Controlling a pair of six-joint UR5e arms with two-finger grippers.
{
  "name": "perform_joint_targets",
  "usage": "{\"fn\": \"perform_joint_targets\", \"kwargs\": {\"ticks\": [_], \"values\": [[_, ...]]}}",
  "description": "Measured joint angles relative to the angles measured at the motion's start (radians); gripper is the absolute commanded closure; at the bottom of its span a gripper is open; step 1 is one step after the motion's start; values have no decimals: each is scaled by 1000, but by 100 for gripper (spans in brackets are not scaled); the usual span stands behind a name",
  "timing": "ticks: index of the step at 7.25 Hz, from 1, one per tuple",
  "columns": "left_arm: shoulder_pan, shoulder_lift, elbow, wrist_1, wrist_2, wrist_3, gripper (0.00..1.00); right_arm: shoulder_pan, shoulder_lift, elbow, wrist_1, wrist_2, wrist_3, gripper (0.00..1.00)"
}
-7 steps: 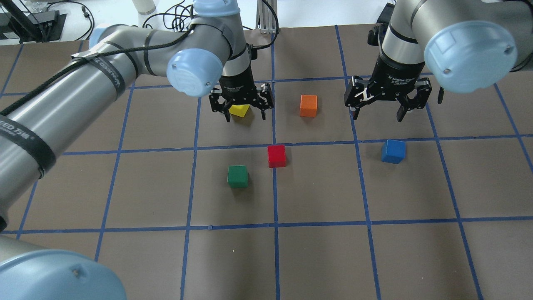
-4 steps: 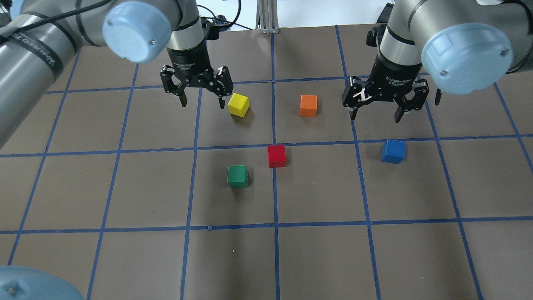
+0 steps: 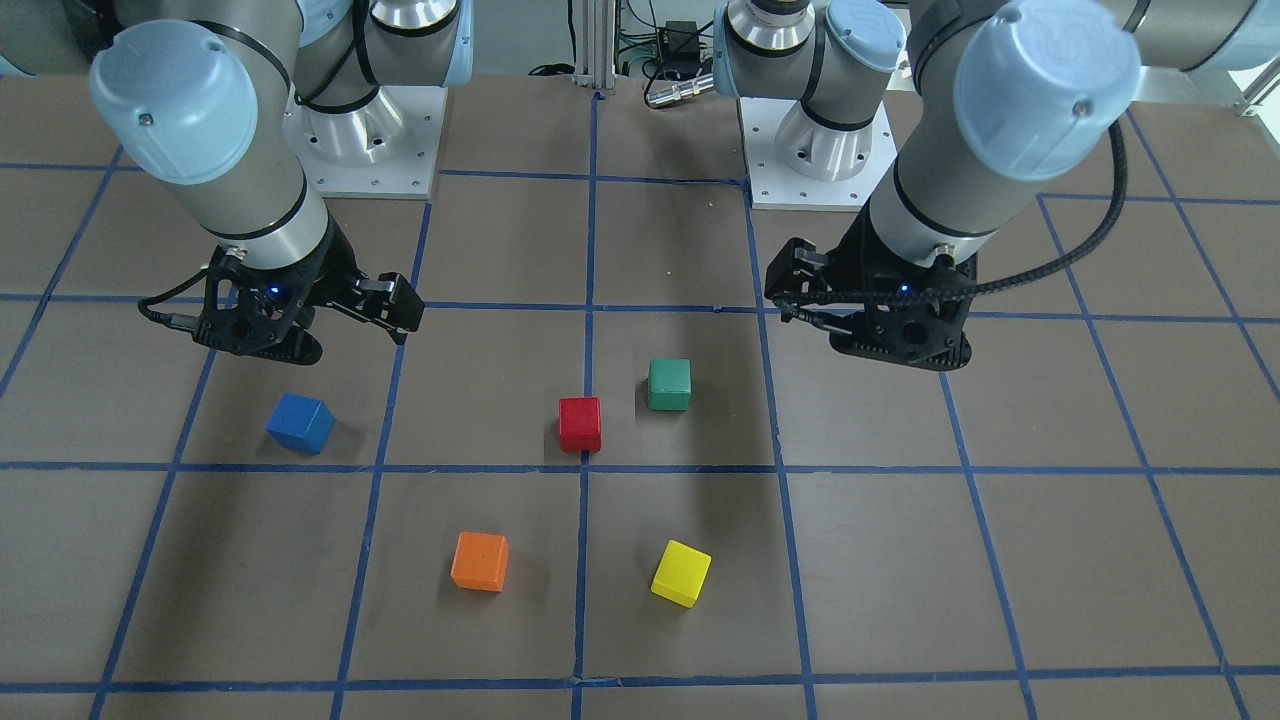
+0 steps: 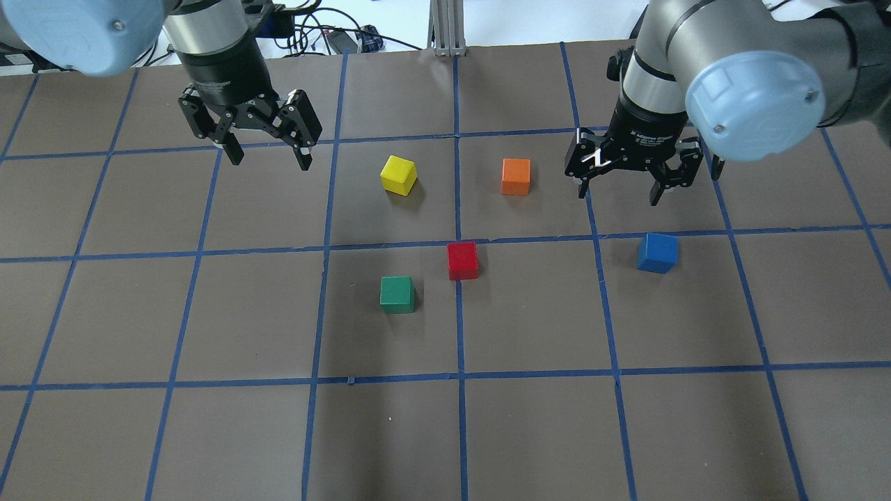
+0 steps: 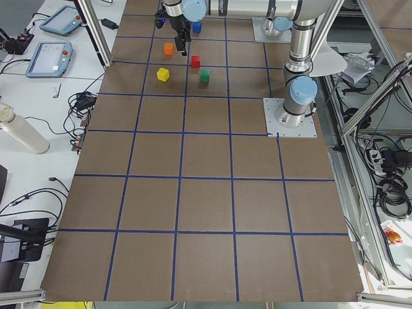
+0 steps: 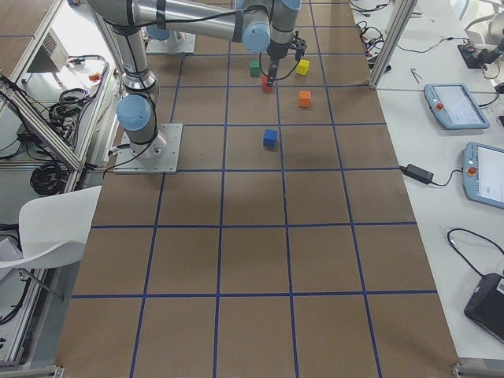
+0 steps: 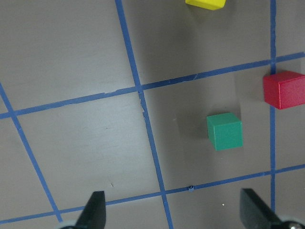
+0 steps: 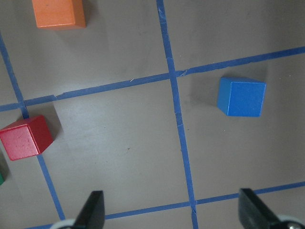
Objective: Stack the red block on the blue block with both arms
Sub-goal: 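Retract the left gripper toward its start while the right gripper moves toward the red cube, then lower the right gripper onto the red cube and close on it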
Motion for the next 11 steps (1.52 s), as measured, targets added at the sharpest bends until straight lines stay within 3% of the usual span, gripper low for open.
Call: {"fn": "perform_joint_targets", "kwargs": {"ticks": [6,11], "values": [[27,114,-120,20,4,12,0,161,121,-1,-194,33,111,0],[48,115,-127,24,2,29,0,260,255,-1,-346,81,118,0]]}}
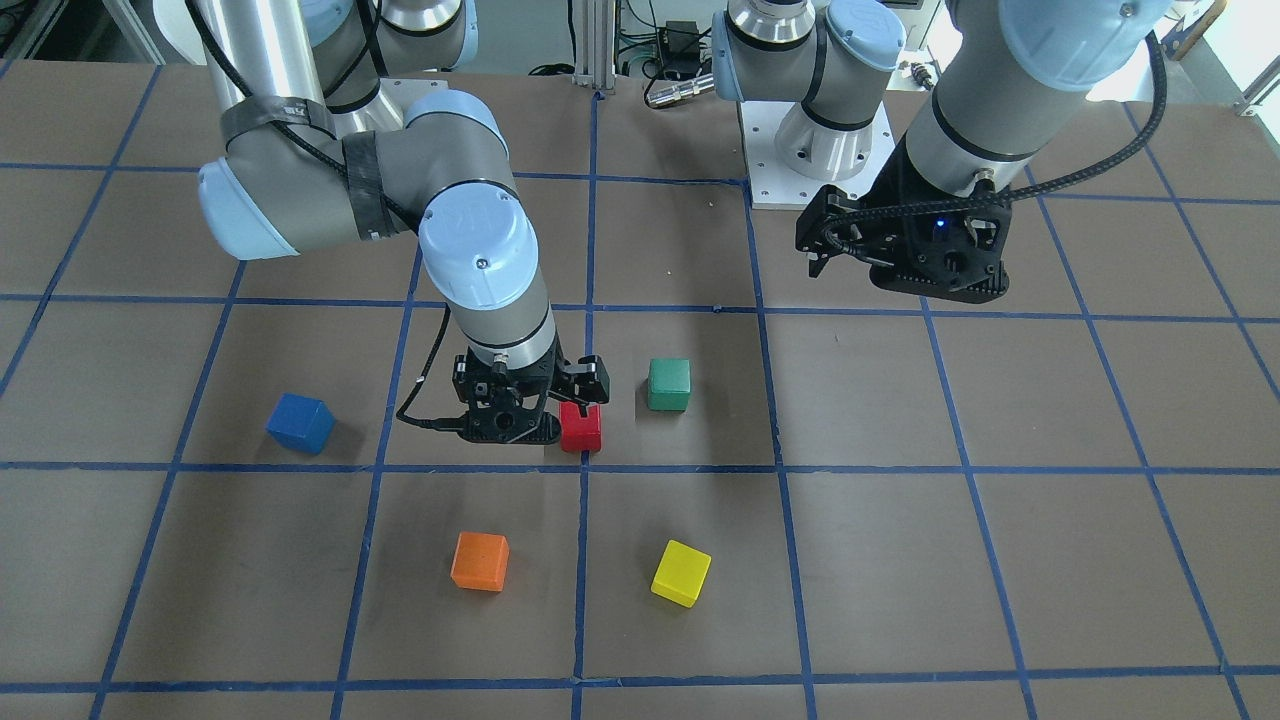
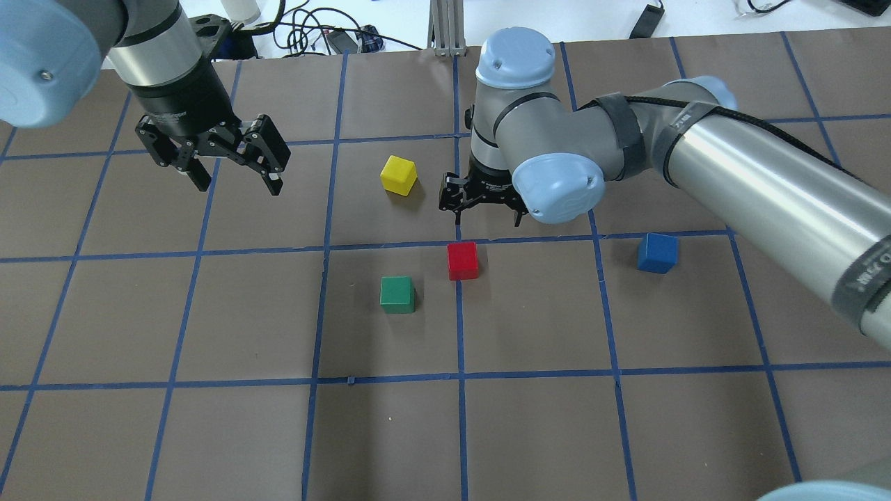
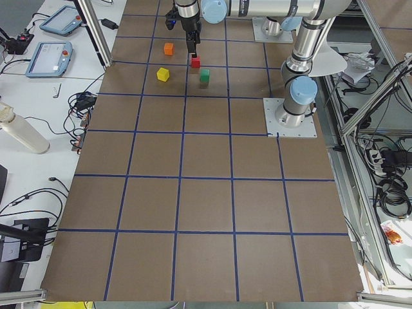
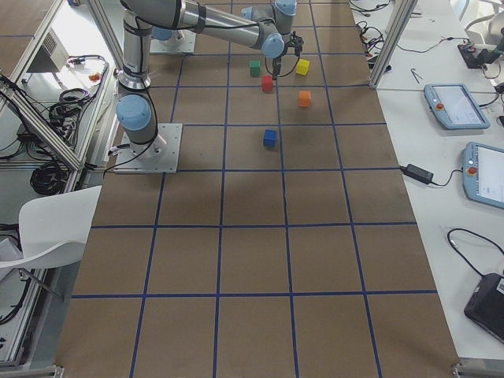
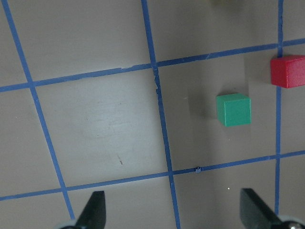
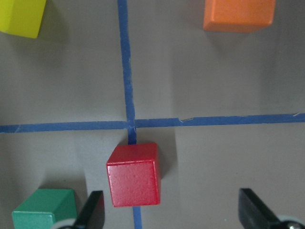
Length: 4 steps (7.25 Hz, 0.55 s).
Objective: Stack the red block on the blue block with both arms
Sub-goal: 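Lower the right gripper onto the red cube and close on it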
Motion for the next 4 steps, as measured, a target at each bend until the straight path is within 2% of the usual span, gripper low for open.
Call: {"fn": "perform_joint_targets", "kwargs": {"ticks": [4], "values": [[1,-4,-1,0,3,38,0,27,59,1,-24,41,-20,0]]}}
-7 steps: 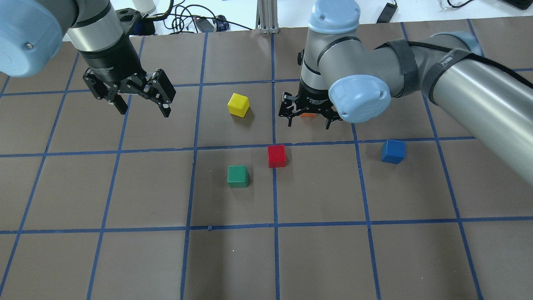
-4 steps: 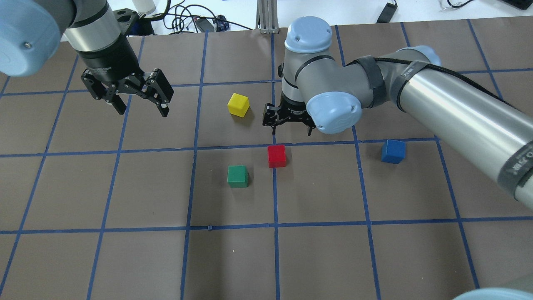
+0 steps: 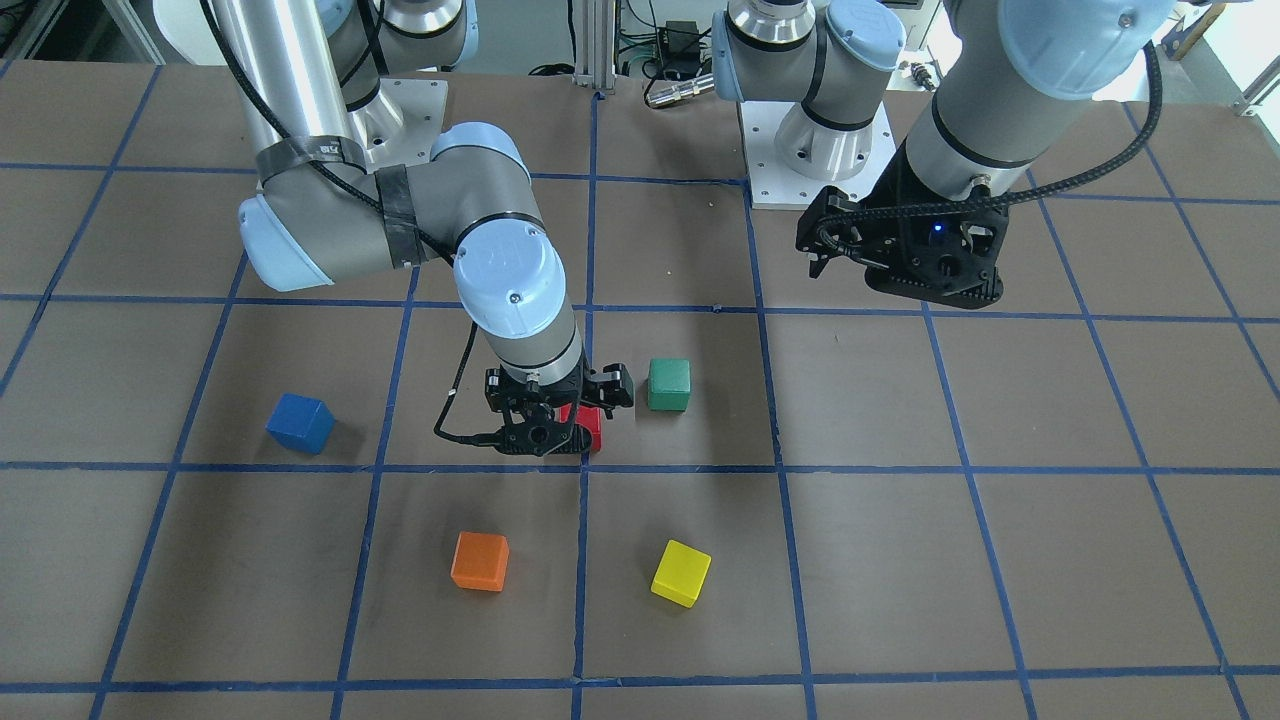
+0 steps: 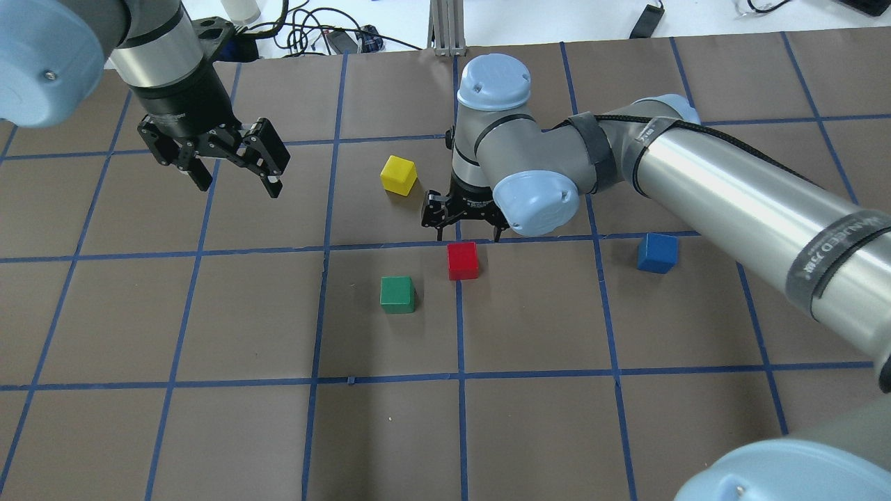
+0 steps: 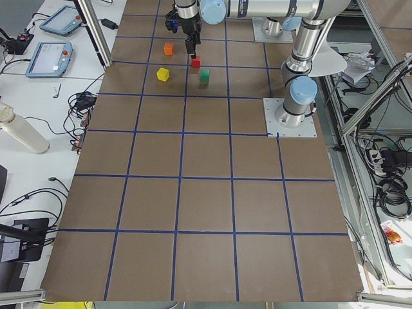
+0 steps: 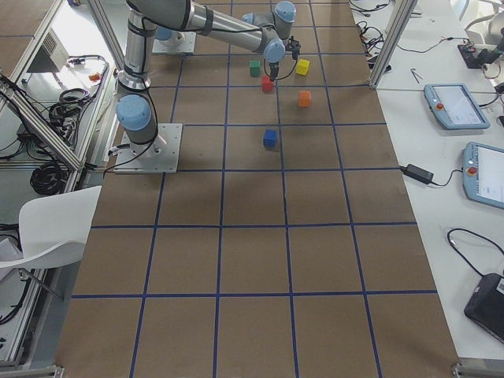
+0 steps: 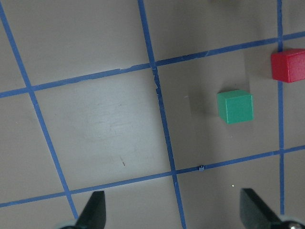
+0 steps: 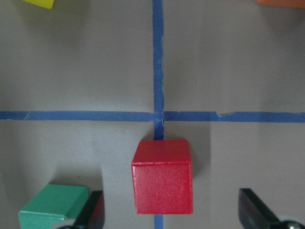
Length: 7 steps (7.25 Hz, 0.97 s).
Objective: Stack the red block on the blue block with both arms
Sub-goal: 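Lower the right gripper onto the red cube and close on it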
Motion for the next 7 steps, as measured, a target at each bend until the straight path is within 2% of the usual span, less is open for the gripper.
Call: {"fn": "perform_joint_targets", "kwargs": {"ticks": [5,6,7], "values": [[0,-3,0,14,0,-2,0,6,53,1,-5,24,-17,2],[0,-3,0,14,0,-2,0,6,56,1,-3,28,-17,26],[0,-3,0,14,1,-2,0,6,57,2,-1,30,-16,63]]}}
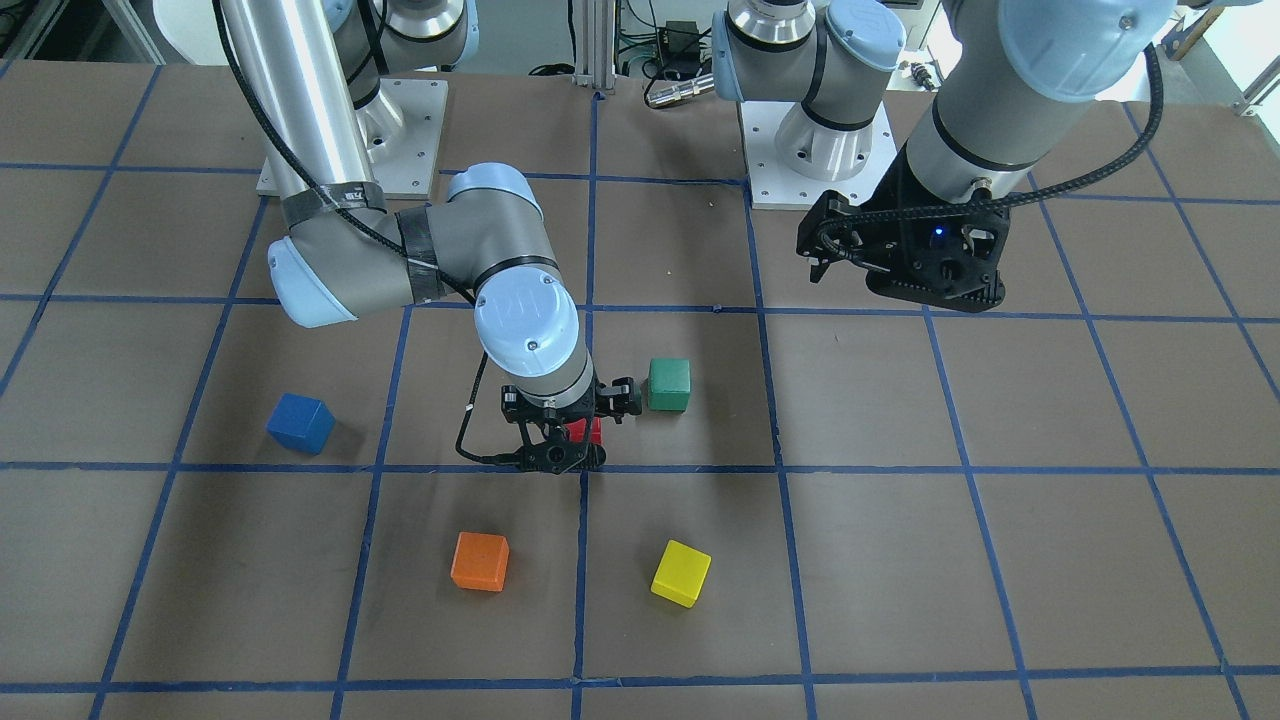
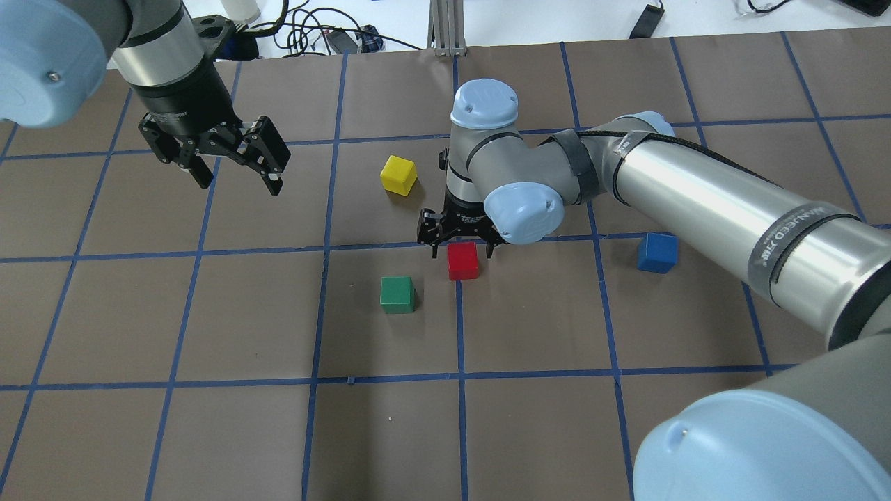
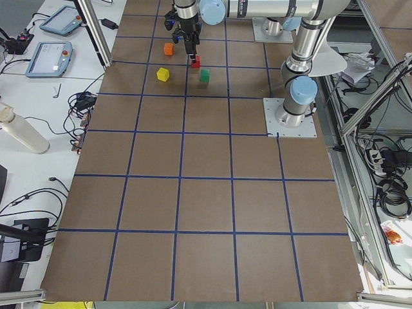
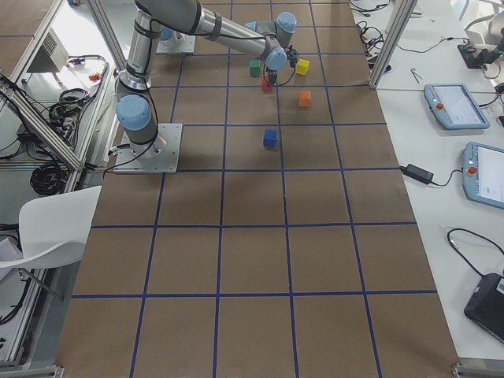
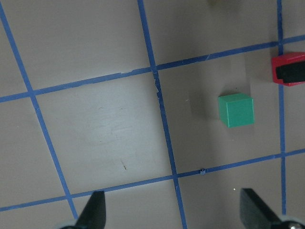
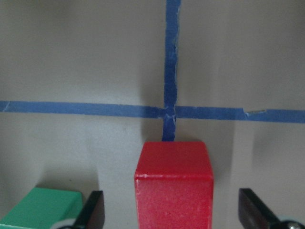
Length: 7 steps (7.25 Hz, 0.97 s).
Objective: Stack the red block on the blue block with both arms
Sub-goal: 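Lower the right gripper onto the red cube and close on it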
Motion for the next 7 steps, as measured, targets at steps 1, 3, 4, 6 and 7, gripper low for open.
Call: {"fn": "perform_joint_targets", "kwargs": {"ticks": [1,3,4,6,7], "values": [[0,0,0,0,0,0,0,0,0,0,3,0,2,87],[-1,0,-2,-1,2,0,0,0,1,-1,8,0,4,100],[-1,0,-2,-1,2,0,0,1,1,-3,8,0,5,100],[-1,0,-2,0,2,0,0,-3,-10,-16,10,-11,7,100],[-1,0,-2,0,2,0,0,-9,-27,-28,20,-24,5,100]]}}
